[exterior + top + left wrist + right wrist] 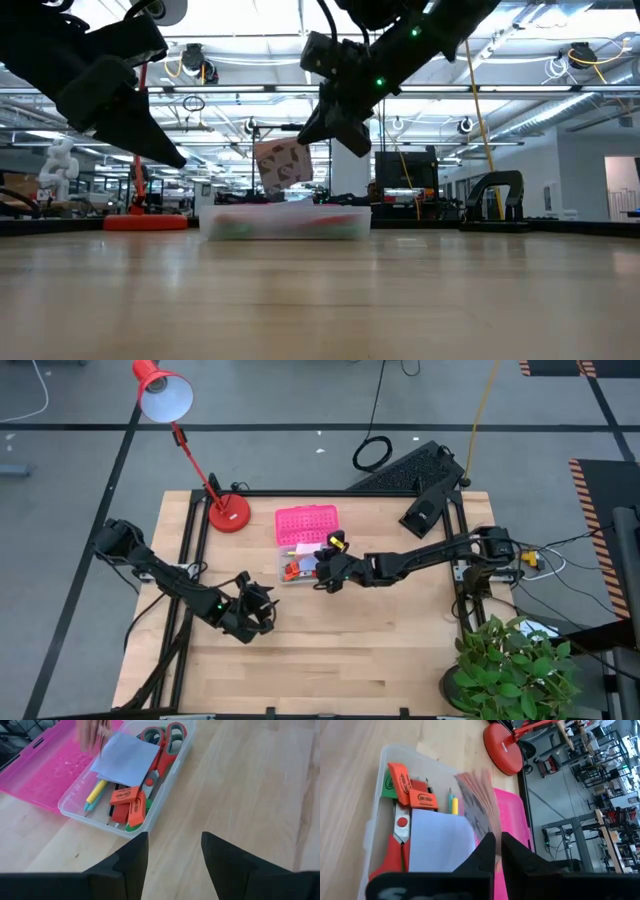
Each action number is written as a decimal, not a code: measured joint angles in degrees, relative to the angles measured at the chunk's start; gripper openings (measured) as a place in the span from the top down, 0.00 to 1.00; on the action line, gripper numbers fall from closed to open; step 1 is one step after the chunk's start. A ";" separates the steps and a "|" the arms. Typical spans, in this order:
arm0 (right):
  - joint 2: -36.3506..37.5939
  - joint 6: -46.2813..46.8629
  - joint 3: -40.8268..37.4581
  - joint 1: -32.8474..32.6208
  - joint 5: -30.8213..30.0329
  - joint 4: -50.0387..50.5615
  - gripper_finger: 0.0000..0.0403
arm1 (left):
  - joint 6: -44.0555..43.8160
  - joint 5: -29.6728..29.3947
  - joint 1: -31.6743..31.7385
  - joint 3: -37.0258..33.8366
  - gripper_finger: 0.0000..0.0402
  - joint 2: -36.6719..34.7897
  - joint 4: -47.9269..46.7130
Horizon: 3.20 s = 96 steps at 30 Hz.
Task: Pack school essentials
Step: Put the light pink sticky note into the pink supply box, then return to Home Position
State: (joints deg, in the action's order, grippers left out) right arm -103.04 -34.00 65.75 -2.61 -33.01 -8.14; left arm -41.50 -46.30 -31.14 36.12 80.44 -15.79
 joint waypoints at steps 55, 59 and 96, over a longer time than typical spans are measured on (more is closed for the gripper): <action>-0.07 6.08 -7.93 3.06 6.26 -9.76 0.92 | 2.76 -0.03 -0.07 0.00 0.53 0.00 3.89; -0.07 6.72 -7.93 3.04 6.89 -8.98 0.86 | 3.05 -0.03 -0.07 0.00 0.53 0.00 3.94; 9.35 16.82 -7.88 -1.54 12.69 2.46 0.65 | 19.37 1.62 4.12 0.07 0.53 -3.18 12.98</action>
State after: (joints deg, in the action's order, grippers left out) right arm -93.70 -17.18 57.87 -4.15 -20.32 -5.68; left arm -22.12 -44.69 -27.02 36.18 77.27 -2.81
